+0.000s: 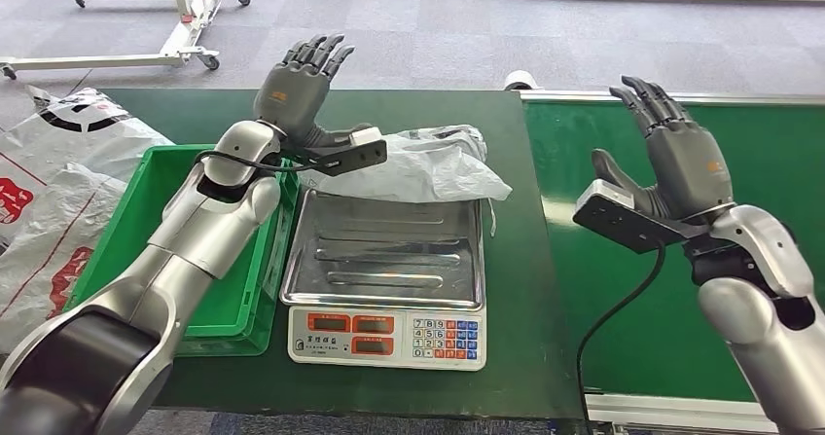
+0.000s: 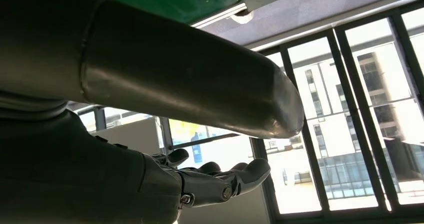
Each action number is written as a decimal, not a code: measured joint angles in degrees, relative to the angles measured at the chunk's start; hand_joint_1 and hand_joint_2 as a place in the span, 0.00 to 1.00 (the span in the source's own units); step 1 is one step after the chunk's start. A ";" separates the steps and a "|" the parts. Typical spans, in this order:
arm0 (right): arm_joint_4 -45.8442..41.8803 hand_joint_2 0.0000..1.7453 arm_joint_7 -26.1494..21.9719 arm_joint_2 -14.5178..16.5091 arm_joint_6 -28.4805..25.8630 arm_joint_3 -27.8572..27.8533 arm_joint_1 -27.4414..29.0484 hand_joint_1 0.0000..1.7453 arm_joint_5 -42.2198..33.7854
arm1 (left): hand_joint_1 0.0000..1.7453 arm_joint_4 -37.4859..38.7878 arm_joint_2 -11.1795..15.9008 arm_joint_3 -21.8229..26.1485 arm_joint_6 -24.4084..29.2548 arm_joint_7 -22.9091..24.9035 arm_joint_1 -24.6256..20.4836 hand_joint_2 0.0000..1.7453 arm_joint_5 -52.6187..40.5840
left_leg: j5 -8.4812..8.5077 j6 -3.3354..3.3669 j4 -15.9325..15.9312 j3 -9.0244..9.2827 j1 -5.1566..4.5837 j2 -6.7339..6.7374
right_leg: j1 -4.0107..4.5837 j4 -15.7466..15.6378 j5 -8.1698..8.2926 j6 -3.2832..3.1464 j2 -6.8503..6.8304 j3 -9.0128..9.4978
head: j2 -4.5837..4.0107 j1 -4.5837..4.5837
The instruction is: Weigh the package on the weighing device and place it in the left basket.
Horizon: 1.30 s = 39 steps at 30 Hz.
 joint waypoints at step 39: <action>-3.34 0.00 -5.67 2.15 -4.00 -0.01 9.88 0.00 -2.01 | 1.00 24.60 -8.73 -8.71 -14.71 -2.26 0.51 1.00 -1.84 | 0.09 0.25 -0.01 -0.06 -0.09 -0.13 | -0.12 0.00 0.04 0.18 -0.10 0.08 | 0.00 0.01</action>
